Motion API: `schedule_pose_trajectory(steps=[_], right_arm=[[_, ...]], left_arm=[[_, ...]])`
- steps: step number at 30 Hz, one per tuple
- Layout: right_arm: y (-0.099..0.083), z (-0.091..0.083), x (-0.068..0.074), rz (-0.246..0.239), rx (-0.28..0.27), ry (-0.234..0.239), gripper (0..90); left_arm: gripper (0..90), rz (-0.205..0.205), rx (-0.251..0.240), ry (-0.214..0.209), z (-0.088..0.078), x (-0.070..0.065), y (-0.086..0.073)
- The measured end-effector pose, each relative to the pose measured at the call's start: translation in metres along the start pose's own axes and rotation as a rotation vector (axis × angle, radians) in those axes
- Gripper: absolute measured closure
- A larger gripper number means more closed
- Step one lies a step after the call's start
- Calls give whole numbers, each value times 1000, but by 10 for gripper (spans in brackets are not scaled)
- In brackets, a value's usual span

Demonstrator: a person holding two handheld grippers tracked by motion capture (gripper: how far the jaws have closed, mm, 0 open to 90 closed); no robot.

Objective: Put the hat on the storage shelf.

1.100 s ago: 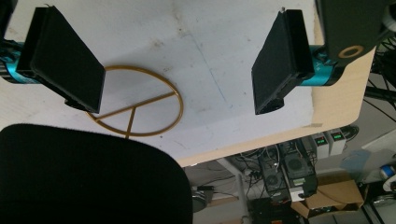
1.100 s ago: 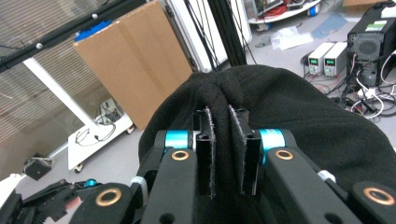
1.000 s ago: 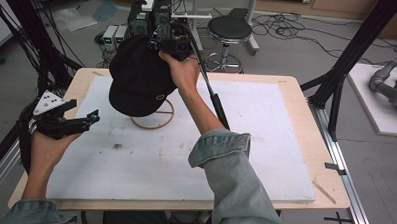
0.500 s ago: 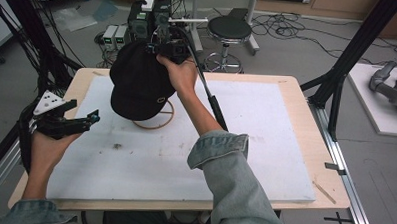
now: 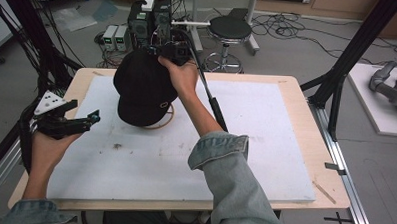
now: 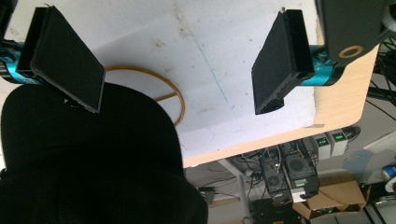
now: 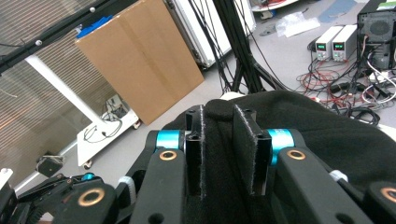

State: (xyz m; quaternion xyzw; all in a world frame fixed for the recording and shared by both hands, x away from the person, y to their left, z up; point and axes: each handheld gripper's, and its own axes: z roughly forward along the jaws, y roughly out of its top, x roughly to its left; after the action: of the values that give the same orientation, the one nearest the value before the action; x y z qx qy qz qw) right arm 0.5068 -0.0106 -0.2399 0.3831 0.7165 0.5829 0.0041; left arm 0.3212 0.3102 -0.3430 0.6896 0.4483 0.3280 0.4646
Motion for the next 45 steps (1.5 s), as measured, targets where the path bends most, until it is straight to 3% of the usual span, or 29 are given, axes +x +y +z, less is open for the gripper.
schedule_pose_trajectory(steps=[14, 17, 30, 34, 37, 42, 43, 45], right_arm=[[3, -15, -6, -9, -24, -44, 684], [2, -26, -13, 1, -28, -62, 658], [-9, -72, -34, -36, -36, -156, 597], [-15, -88, -41, -32, -56, -163, 562], [-18, -100, -44, -52, -31, -219, 527], [-25, -119, -48, -59, -62, -235, 490], [-29, -127, -51, -72, -56, -264, 457], [-34, -135, -54, -69, -66, -277, 442]], left_arm=[[178, -1, -1, 0, -1, 0, 0], [178, -1, -1, -1, 0, 0, 0], [178, -1, 3, -1, 1, -1, 0], [178, 2, 5, -1, 1, -1, 0], [178, 0, 8, -2, 1, 0, -1], [178, -3, 4, 0, 1, 0, -1], [178, 0, 6, 0, 2, -1, -1], [178, 0, 9, -1, 2, -1, -1]])
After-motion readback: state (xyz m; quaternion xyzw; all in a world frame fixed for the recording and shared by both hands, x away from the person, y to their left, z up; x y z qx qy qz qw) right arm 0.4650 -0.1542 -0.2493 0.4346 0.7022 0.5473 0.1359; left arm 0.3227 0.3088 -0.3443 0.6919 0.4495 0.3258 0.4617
